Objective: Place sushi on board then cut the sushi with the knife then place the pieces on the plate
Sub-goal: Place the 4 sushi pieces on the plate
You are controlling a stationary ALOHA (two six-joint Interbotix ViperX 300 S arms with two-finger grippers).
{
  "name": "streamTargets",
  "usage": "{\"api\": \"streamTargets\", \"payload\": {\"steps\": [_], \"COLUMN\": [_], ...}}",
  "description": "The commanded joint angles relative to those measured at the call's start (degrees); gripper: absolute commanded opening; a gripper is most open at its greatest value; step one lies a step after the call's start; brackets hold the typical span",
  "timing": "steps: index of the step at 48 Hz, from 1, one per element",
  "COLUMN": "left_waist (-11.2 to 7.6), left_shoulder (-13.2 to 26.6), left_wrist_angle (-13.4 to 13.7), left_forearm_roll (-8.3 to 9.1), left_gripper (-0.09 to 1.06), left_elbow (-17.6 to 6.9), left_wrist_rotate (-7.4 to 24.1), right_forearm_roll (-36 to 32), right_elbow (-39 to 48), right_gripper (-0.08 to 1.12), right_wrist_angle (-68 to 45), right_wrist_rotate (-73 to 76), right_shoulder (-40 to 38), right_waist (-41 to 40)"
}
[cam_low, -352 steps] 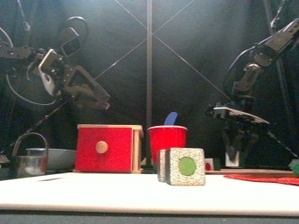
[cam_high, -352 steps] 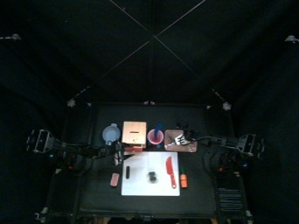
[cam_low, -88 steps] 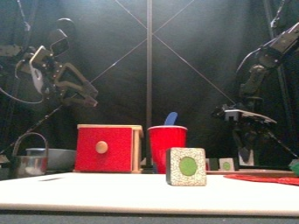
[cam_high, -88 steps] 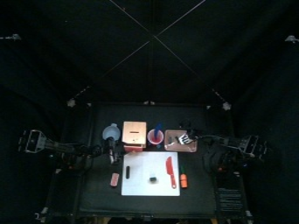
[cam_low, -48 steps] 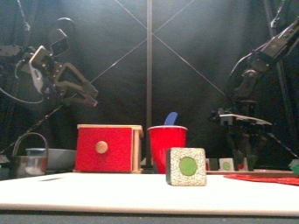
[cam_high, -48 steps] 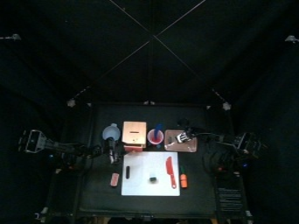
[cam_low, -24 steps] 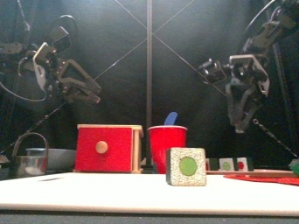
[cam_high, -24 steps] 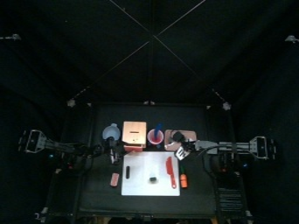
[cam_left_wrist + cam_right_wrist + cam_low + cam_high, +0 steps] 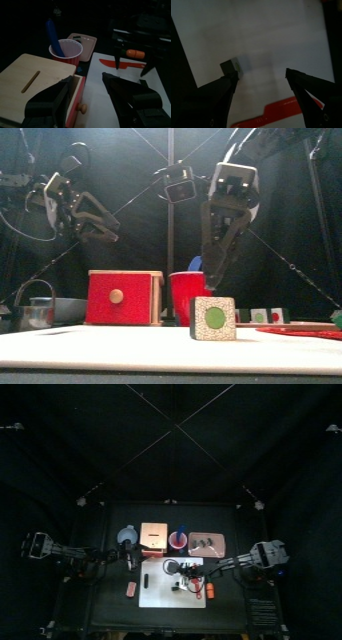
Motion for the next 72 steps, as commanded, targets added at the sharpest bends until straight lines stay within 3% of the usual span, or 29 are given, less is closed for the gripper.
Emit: {"api": "streamTargets", "payload": {"steps": [1,9,20,44,54,63,72], "left_waist": [-0.09,0.0,-0.09,-0.09,-0.09,-0.44,-1.14], "left_shoulder": [0.09,0.09,0.09,0.09,0.18,0.18,0.35], "left_wrist_angle": [-0.44,-0.62,-0.35,-0.26,-0.26,-0.26,-0.26], "left_forearm_roll": [-0.26,-0.88,-0.88,-1.41,-1.41,-1.41,-1.41], "left_gripper": [0.86,0.86,0.86,0.86,0.86,0.86,0.86], "left_elbow": [-0.62,-0.53,-0.44,-0.35,-0.26,-0.18,-0.26], "left_wrist_rotate": [-0.09,0.0,-0.09,-0.09,-0.09,-0.18,-0.18], "right_forearm_roll": [4.39,9.23,9.49,8.17,6.86,5.54,1.23], "right_elbow": [-4.92,-7.12,-5.8,-2.46,6.33,16.61,28.48], "right_gripper": [1.04,1.04,1.0,0.5,0.49,0.49,0.49], "right_wrist_angle": [1.76,3.96,4.39,3.25,6.15,6.5,7.12], "right_wrist_rotate": [-4.75,-10.11,-9.67,-8.35,-2.02,9.4,20.21], "right_shoulder": [1.67,4.31,4.92,1.76,-5.98,-17.49,-26.54], "right_waist": [0.7,0.62,0.35,-3.52,-8.7,-15.91,-22.68]}}
